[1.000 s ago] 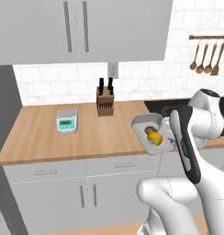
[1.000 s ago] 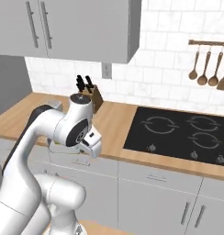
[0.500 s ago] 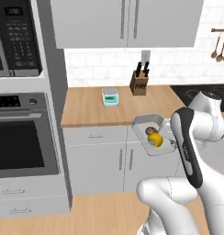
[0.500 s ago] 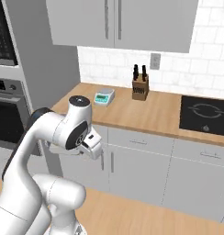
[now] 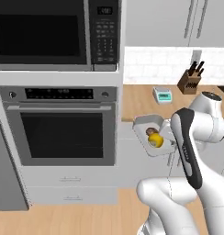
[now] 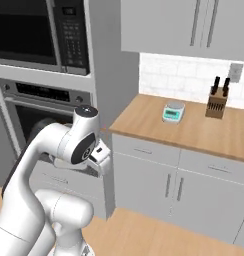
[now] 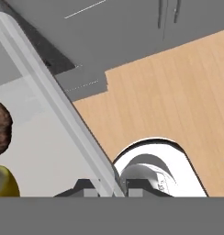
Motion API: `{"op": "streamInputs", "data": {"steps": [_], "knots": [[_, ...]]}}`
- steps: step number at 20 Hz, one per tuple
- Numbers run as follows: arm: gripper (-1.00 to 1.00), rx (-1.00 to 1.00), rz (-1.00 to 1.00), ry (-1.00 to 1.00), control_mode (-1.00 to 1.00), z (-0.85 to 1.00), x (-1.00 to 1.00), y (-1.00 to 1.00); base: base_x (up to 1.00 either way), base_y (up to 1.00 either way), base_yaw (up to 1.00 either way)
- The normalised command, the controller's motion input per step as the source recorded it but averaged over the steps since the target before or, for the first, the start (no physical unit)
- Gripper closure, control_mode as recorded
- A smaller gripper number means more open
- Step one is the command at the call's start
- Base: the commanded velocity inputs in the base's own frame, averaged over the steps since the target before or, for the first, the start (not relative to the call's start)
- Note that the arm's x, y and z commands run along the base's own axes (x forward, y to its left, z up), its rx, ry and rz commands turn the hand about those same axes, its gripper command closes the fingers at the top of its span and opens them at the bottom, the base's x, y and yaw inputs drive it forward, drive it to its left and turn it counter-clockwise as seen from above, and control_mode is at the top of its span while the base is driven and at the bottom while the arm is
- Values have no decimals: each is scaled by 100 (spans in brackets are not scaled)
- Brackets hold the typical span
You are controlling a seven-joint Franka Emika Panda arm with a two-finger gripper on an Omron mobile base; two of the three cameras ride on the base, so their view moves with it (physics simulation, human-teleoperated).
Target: Take the meat container that has the chicken drumstick and place it on the second highest rack of the freezer. Then take the vegetable container that has the mushroom and lemon and place it on the highest rack of the freezer.
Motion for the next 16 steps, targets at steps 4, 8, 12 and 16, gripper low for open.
{"op": "streamInputs", "data": {"steps": [4, 8, 12, 16], "knots": [[100, 0, 0, 0, 100, 0, 0, 0, 0, 100, 33], [100, 0, 0, 0, 100, 0, 0, 0, 0, 100, 38], [100, 0, 0, 0, 100, 0, 0, 0, 10, 100, 37], [100, 0, 0, 0, 100, 0, 0, 0, 29, 96, 28]]}}
